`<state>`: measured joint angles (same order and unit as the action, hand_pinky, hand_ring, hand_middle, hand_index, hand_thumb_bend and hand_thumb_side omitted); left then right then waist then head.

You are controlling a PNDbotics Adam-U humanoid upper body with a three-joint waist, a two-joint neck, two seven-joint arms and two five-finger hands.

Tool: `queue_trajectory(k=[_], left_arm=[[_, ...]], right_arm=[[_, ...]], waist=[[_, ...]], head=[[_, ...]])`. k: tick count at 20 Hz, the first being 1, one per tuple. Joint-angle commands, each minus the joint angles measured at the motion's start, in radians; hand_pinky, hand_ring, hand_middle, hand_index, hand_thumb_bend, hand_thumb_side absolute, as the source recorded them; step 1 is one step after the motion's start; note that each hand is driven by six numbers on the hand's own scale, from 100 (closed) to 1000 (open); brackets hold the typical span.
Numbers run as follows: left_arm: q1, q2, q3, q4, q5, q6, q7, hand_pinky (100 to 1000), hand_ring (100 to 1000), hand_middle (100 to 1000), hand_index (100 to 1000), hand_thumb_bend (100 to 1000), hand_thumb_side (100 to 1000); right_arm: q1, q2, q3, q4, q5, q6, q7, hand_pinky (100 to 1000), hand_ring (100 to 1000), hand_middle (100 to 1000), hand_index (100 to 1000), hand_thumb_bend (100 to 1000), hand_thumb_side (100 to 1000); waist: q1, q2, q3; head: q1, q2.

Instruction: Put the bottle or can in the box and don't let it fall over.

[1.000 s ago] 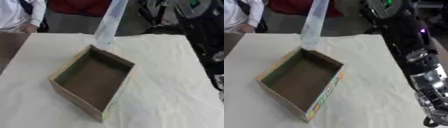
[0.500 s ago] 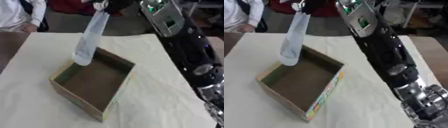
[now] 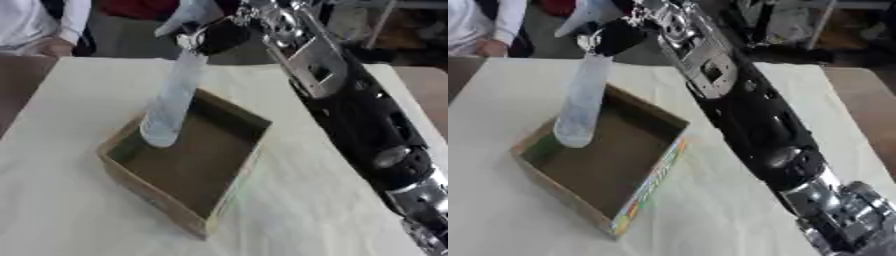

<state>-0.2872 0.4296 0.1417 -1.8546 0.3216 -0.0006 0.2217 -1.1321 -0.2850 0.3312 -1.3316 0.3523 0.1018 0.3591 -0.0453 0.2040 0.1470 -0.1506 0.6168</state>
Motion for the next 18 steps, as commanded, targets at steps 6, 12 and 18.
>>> queue_trajectory(k=[6, 12, 18], left_arm=[[-0.009, 0.025, 0.022, -0.02, 0.001, -0.009, 0.054, 736, 728, 661, 784, 194, 657], [-0.012, 0.031, 0.016, -0.019, 0.003, -0.009, 0.047, 737, 729, 661, 785, 192, 658], [-0.014, 0.033, 0.013, -0.018, 0.002, -0.007, 0.037, 737, 728, 660, 784, 188, 659]], right_arm=[[0.008, 0.001, 0.01, 0.034, 0.001, -0.016, 0.087, 616, 625, 515, 593, 100, 100], [0.015, -0.006, 0.05, 0.073, 0.051, -0.106, 0.184, 914, 1000, 959, 920, 100, 156], [0.012, -0.012, 0.024, 0.1, 0.127, -0.167, 0.287, 951, 1000, 1000, 962, 123, 268]], waist=[[0.009, -0.012, 0.001], [0.01, -0.012, 0.0], [0.013, -0.013, -0.005]], head=[[0.001, -0.002], [0.006, -0.002], [0.011, -0.002]])
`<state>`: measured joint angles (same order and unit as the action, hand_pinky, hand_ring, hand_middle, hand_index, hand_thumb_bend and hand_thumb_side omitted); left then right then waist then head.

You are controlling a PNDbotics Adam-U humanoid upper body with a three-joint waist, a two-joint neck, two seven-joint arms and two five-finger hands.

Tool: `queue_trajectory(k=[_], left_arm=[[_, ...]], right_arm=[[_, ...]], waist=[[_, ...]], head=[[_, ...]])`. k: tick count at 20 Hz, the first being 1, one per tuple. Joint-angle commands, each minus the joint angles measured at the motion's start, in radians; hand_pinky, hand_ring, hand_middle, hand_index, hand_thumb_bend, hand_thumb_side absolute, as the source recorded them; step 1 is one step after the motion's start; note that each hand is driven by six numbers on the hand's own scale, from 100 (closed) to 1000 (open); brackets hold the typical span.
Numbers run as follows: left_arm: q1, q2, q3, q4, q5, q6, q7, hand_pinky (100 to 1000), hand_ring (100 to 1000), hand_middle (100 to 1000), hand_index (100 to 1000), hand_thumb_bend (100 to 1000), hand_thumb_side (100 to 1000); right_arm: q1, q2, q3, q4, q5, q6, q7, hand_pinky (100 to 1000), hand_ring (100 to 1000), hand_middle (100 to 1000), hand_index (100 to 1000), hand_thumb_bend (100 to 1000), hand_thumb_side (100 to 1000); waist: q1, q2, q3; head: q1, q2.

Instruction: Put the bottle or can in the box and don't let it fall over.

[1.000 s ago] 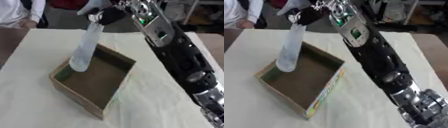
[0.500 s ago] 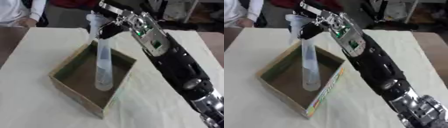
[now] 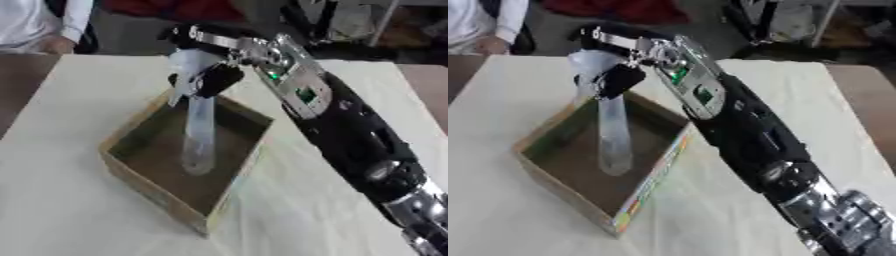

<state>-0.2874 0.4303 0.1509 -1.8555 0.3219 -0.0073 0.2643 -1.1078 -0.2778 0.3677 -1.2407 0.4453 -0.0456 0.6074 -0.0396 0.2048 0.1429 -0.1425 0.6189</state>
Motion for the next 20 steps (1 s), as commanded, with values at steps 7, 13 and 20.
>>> queue_trajectory(k=[7, 13, 20], left_arm=[[-0.014, 0.036, 0.0, -0.014, 0.001, 0.001, -0.021, 737, 728, 660, 784, 185, 661], [-0.012, 0.038, -0.001, -0.013, 0.0, 0.002, -0.031, 737, 728, 660, 784, 182, 662], [-0.011, 0.04, -0.002, -0.013, 0.0, 0.001, -0.039, 737, 728, 660, 784, 181, 660]], right_arm=[[-0.019, -0.028, -0.057, -0.037, 0.032, -0.035, 0.16, 972, 1000, 999, 986, 165, 322], [-0.029, -0.037, -0.068, -0.054, 0.011, -0.035, 0.205, 986, 1000, 1000, 1000, 123, 402], [-0.034, -0.04, -0.056, -0.036, -0.013, -0.04, 0.255, 998, 1000, 1000, 1000, 232, 100]], waist=[[0.01, -0.017, -0.01], [0.011, -0.02, -0.012], [0.011, -0.02, -0.014]], head=[[0.007, -0.003], [0.009, -0.005], [0.009, -0.004]])
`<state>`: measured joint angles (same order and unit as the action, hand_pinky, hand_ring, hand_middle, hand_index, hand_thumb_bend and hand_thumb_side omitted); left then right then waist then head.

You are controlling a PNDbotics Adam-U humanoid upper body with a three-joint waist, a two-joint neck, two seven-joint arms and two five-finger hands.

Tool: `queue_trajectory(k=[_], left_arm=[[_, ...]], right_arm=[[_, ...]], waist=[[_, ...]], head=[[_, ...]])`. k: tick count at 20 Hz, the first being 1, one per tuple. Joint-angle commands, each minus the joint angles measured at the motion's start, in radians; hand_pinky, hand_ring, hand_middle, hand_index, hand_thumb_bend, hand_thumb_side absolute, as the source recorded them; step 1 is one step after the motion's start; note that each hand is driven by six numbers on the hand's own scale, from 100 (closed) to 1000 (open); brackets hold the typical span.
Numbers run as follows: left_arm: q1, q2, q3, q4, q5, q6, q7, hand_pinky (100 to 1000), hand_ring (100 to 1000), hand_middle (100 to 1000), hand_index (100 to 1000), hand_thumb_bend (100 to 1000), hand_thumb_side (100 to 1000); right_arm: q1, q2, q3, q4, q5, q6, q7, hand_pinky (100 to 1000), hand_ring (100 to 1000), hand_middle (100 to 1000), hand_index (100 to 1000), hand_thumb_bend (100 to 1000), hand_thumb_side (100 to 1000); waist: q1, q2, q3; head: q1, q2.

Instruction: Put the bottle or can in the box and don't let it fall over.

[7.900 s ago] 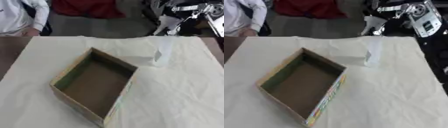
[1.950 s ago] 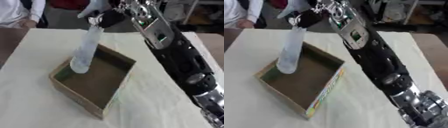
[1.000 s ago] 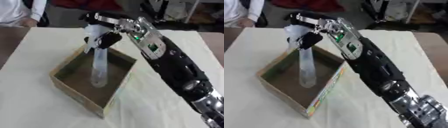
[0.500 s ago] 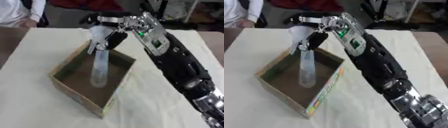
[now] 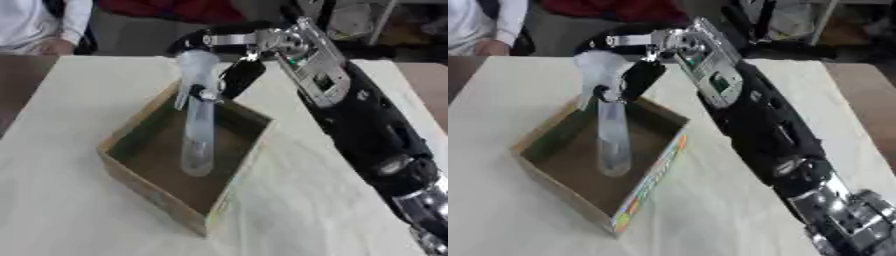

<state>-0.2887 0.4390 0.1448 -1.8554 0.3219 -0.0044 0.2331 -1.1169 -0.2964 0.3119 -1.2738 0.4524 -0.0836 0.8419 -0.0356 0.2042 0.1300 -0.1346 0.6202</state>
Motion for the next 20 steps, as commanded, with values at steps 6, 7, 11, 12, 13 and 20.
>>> queue_trajectory(k=[6, 7, 11, 12, 13, 20], left_arm=[[-0.007, 0.033, 0.005, -0.011, -0.001, -0.003, -0.015, 736, 727, 659, 783, 178, 658], [-0.007, 0.033, 0.005, -0.011, -0.001, -0.004, -0.015, 736, 727, 659, 783, 178, 658], [-0.005, 0.036, 0.006, -0.011, -0.001, -0.004, -0.016, 736, 727, 659, 782, 178, 658], [-0.004, 0.036, 0.006, -0.01, -0.002, -0.004, -0.016, 736, 727, 659, 782, 176, 658], [-0.001, 0.037, 0.006, -0.01, -0.002, -0.003, -0.016, 736, 727, 659, 782, 176, 659], [0.007, 0.042, 0.009, -0.009, -0.005, -0.005, -0.014, 736, 727, 660, 782, 174, 658]], right_arm=[[-0.03, -0.035, -0.015, -0.011, -0.055, 0.031, 0.031, 985, 1000, 1000, 1000, 224, 100], [-0.032, -0.04, -0.018, -0.021, -0.057, 0.035, 0.026, 984, 1000, 1000, 1000, 256, 100], [-0.045, -0.076, -0.041, -0.069, -0.076, 0.052, 0.0, 952, 981, 989, 1000, 187, 100], [-0.048, -0.089, -0.049, -0.081, -0.083, 0.059, -0.008, 942, 977, 984, 1000, 171, 100], [-0.052, -0.103, -0.058, -0.094, -0.091, 0.065, -0.018, 937, 978, 979, 1000, 149, 100], [-0.041, -0.205, -0.106, -0.15, -0.159, 0.117, -0.068, 914, 985, 950, 995, 100, 100]], waist=[[0.007, -0.019, -0.004], [0.007, -0.02, -0.004], [0.007, -0.022, -0.009], [0.007, -0.024, -0.01], [0.007, -0.026, -0.012], [0.01, -0.031, -0.024]], head=[[0.002, -0.004], [0.003, -0.005], [0.008, 0.001], [0.01, 0.003], [0.012, 0.006], [0.019, 0.012]])
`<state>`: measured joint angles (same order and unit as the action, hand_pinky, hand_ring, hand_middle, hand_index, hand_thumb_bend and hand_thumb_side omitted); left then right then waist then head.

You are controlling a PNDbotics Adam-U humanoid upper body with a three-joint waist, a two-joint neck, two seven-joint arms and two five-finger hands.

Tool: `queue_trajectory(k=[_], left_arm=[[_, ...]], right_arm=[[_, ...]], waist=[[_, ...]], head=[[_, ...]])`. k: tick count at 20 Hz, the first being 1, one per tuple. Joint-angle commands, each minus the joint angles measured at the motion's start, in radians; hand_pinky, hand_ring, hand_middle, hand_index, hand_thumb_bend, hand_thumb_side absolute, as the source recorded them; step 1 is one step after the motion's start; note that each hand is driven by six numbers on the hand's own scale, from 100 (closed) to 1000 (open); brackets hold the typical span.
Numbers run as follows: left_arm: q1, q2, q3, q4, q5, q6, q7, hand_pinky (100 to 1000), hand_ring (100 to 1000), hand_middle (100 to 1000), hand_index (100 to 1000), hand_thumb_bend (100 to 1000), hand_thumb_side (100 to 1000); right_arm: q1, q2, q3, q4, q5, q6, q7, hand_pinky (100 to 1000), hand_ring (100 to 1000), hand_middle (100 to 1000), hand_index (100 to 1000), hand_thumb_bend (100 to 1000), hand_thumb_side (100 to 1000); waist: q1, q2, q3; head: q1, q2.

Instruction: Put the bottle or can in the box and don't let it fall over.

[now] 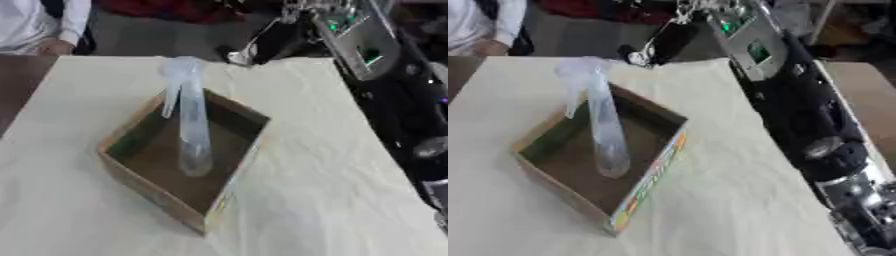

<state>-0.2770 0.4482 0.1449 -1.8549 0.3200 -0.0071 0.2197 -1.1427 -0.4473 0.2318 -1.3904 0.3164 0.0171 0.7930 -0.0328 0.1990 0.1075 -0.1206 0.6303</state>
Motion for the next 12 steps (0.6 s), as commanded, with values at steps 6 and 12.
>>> queue_trajectory(k=[6, 12], left_arm=[[0.0, 0.036, 0.01, -0.012, -0.004, -0.005, -0.002, 732, 719, 656, 779, 168, 654], [-0.002, 0.03, 0.012, -0.009, -0.002, -0.008, 0.007, 733, 720, 656, 777, 168, 649]], right_arm=[[0.027, -0.144, -0.142, -0.118, -0.042, 0.104, -0.108, 873, 953, 883, 906, 100, 185], [0.09, -0.138, -0.273, -0.167, -0.135, 0.149, -0.215, 859, 930, 840, 827, 100, 460]], waist=[[0.02, -0.024, -0.014], [0.038, -0.02, -0.024]], head=[[0.016, -0.002], [0.016, -0.013]])
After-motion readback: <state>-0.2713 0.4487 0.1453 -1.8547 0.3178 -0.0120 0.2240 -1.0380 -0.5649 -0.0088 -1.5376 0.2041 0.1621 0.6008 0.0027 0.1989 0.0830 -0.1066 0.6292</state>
